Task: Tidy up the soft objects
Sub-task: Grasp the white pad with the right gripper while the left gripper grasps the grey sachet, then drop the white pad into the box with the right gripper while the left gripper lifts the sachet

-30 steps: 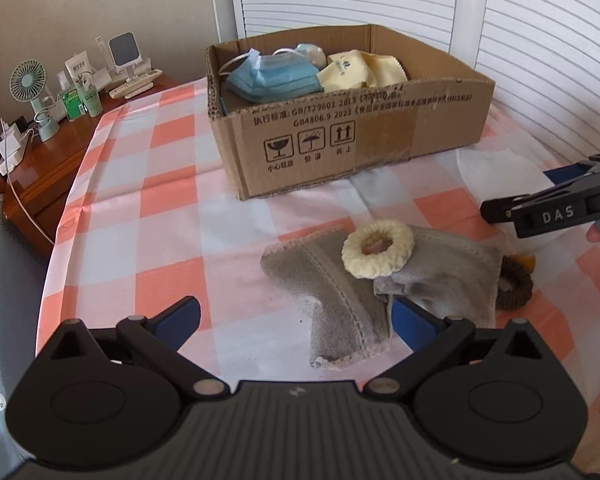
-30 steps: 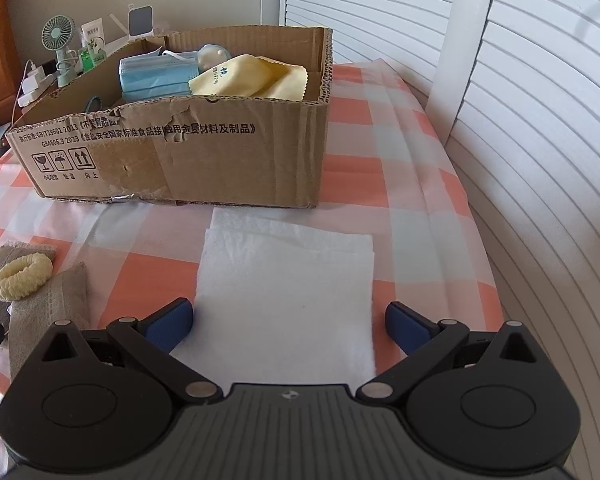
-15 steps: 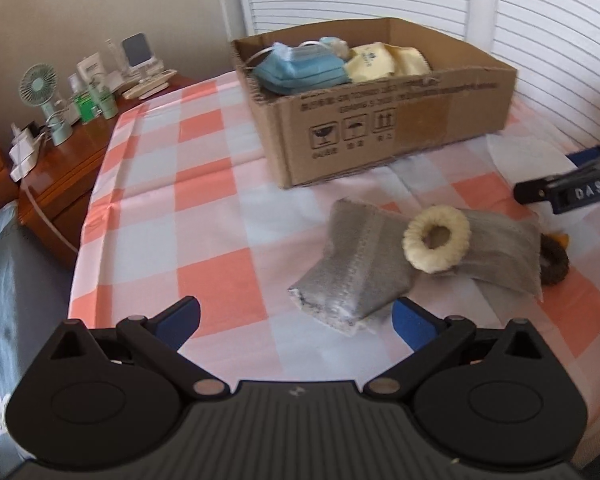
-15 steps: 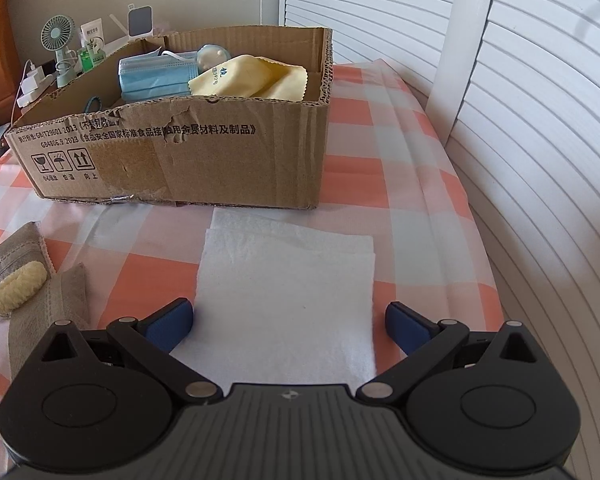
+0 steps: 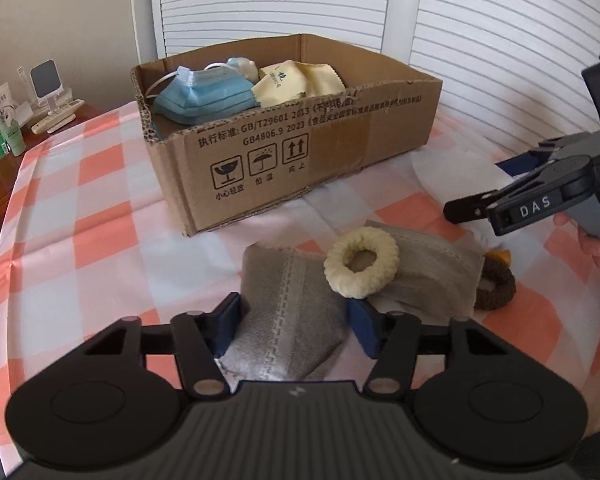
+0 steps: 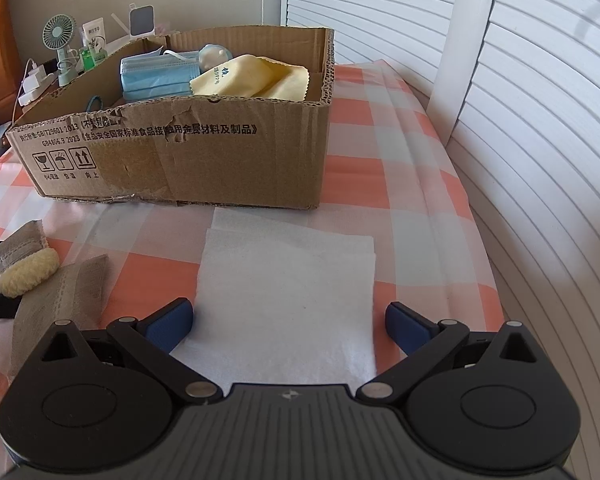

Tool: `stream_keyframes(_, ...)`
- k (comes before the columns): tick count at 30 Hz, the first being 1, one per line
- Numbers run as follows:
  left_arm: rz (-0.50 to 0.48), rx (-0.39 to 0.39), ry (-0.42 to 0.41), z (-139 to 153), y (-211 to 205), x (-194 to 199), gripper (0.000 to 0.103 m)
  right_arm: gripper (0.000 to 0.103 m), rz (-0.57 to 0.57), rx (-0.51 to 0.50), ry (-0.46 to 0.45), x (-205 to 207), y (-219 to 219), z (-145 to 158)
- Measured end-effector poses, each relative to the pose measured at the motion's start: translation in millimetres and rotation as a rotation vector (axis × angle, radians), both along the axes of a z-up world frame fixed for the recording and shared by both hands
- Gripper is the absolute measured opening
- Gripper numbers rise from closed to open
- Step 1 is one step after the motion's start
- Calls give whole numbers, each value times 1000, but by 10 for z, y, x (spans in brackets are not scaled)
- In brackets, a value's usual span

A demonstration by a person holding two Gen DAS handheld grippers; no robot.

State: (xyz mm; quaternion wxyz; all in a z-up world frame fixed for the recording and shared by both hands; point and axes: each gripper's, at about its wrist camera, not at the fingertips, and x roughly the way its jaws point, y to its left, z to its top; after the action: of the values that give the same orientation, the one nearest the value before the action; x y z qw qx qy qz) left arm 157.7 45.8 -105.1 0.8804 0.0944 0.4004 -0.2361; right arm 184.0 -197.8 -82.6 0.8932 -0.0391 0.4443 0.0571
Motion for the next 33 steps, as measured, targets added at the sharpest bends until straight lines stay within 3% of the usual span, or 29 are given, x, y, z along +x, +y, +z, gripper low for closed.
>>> stream_keyframes(5,49,7,0,24,48,-32,45,103,1,-1,-2,-6,4,0)
stream_keyframes(14,231,-1,20,39,365,-180,45,103,11,-3,-27,-28,59,-5)
stream_keyframes(19,242,0,21,39,381,-203,45,102,48,-11,-37,20,150,2)
stream_keyframes(29,247,2,16,28,366,-193,45,59,74,-28,-53,-75,125,99)
stream_keyframes(33,243,-3,17,35,373,-196,44,48,85,-41,-47,-101,125,124)
